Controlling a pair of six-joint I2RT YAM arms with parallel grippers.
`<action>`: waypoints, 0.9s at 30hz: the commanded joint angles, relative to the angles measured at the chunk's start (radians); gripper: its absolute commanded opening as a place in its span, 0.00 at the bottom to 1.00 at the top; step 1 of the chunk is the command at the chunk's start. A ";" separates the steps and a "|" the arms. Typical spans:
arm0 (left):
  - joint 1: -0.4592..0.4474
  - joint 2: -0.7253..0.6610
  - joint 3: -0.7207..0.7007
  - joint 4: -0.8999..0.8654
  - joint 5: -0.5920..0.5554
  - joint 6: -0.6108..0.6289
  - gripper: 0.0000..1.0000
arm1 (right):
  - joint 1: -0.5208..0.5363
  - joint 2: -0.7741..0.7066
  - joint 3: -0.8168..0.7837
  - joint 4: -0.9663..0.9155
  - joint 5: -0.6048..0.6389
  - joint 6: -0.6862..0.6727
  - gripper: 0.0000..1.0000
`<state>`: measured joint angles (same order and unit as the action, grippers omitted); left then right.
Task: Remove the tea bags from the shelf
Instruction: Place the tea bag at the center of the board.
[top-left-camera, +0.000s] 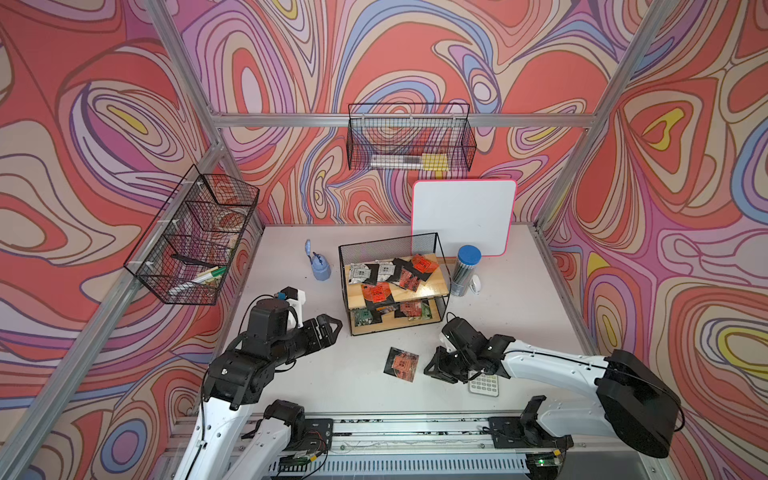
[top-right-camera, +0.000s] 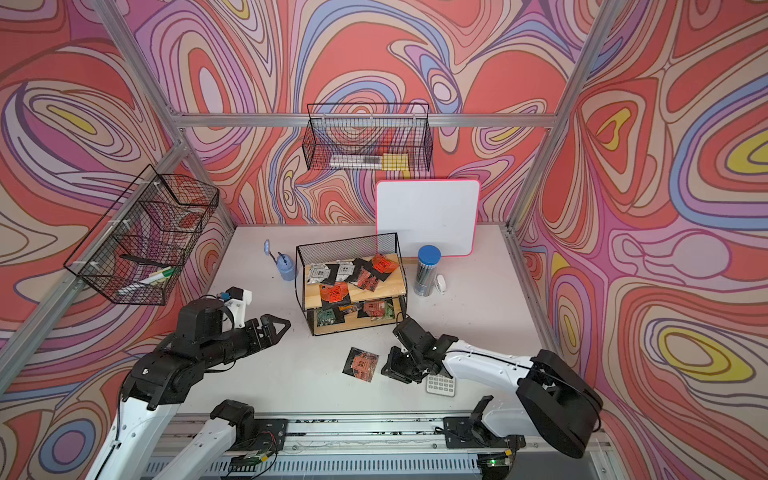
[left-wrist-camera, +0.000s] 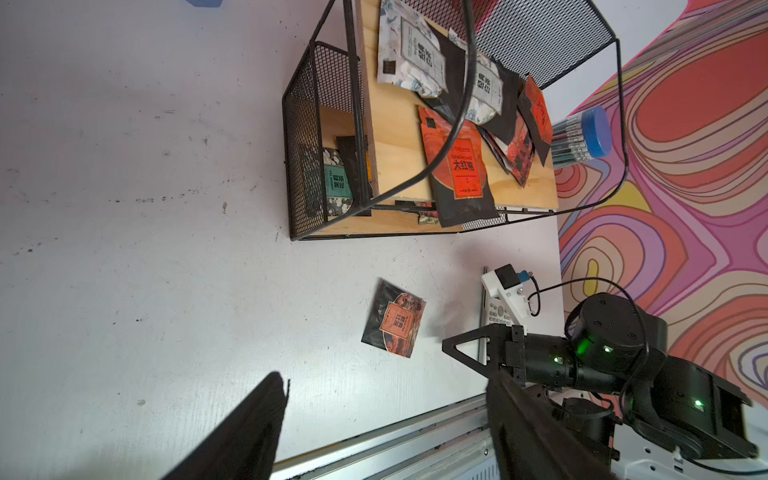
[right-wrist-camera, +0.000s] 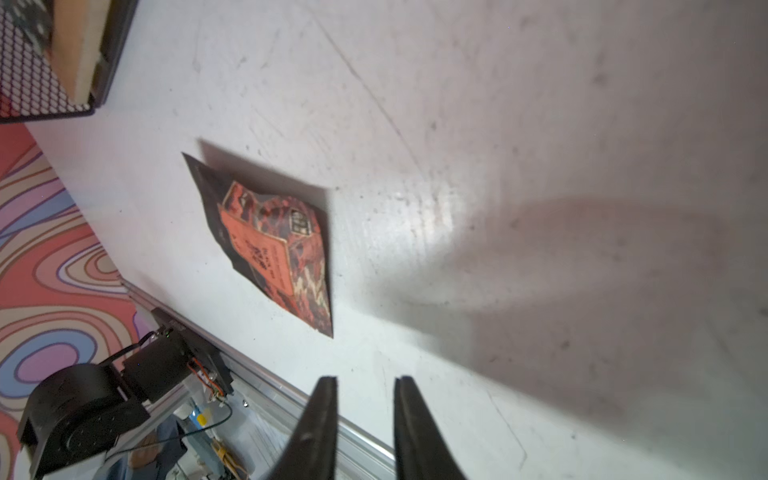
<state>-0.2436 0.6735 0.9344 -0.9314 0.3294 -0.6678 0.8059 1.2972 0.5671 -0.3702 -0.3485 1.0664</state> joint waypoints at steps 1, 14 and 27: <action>-0.006 0.043 0.027 0.030 -0.063 0.039 0.79 | -0.004 -0.049 0.056 -0.134 0.075 -0.047 0.39; -0.006 0.302 0.277 0.072 -0.075 0.004 0.78 | 0.013 -0.144 0.266 -0.156 0.112 0.009 0.45; -0.006 0.371 0.263 0.111 -0.099 -0.009 0.74 | 0.103 0.027 0.470 0.205 0.266 0.290 0.46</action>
<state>-0.2436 1.0389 1.2102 -0.8467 0.2478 -0.6781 0.9051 1.3170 1.0298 -0.2615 -0.1493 1.2633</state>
